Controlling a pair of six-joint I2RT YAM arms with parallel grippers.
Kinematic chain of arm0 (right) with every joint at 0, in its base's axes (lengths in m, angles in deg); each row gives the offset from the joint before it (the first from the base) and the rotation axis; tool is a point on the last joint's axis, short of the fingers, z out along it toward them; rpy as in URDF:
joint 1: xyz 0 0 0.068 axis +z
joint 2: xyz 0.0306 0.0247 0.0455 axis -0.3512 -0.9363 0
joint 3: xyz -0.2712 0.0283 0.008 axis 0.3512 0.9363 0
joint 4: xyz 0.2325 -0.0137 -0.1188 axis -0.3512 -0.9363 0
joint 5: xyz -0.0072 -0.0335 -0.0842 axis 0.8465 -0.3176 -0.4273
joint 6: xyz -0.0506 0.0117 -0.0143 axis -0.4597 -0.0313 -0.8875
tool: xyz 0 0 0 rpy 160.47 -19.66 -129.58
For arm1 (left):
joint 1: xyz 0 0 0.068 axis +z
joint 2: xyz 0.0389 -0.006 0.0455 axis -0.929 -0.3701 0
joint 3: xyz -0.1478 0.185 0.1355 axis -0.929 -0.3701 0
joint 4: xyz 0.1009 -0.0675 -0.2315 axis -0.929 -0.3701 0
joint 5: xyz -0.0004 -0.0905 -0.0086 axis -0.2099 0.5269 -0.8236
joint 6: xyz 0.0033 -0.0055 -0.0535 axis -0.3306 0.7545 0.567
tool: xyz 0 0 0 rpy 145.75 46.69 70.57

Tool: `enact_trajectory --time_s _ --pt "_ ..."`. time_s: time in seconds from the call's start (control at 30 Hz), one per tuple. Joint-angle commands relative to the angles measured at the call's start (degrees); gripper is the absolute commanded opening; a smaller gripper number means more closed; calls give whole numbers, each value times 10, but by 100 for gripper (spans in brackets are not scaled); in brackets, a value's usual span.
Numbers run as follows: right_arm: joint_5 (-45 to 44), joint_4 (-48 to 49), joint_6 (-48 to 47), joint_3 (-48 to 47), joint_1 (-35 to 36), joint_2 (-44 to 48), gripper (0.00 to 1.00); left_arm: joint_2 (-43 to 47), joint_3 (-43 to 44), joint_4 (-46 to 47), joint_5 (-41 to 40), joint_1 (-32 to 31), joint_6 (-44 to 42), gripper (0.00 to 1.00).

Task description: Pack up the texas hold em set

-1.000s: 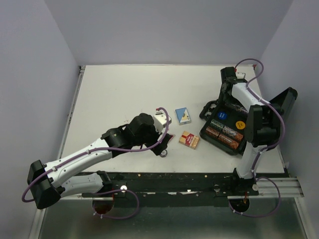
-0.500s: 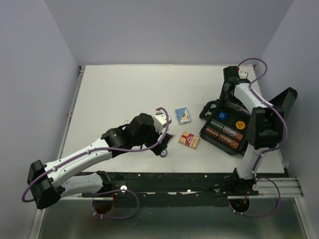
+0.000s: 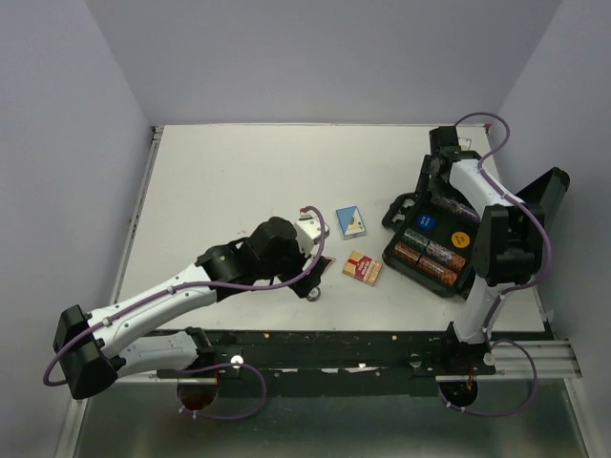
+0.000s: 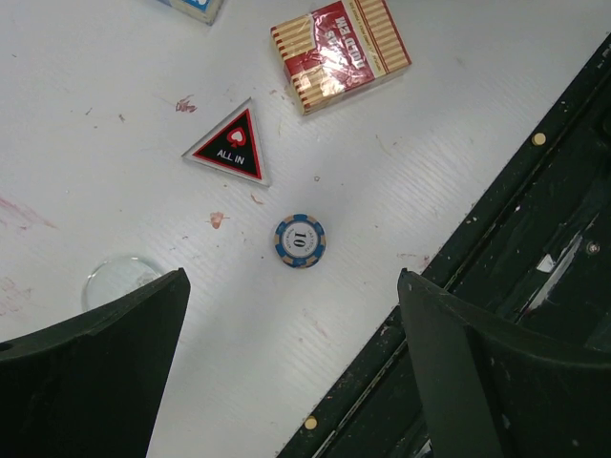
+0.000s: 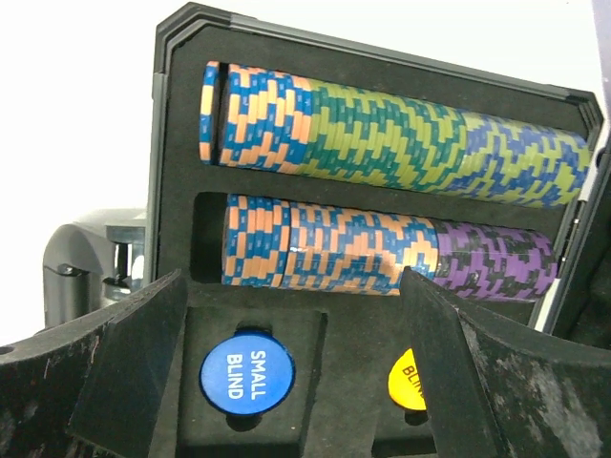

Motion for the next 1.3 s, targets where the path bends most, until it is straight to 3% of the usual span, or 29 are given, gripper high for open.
enact_trajectory --time_s 0.0,0.43,0.63,0.77,1.27 --pt "44 9 -13 -17 -4 16 100 -17 -4 1 -14 -3 -3 99" --pt "103 52 -29 80 -3 154 100 -183 26 -4 -41 -58 19 91" --pt "196 118 -22 173 -3 266 100 -260 45 -7 -55 -73 23 87" --pt "207 119 -21 197 -3 307 100 -298 52 -9 -75 -78 25 87" --pt "244 131 -21 219 -3 322 100 -354 68 -15 -113 -78 40 82"
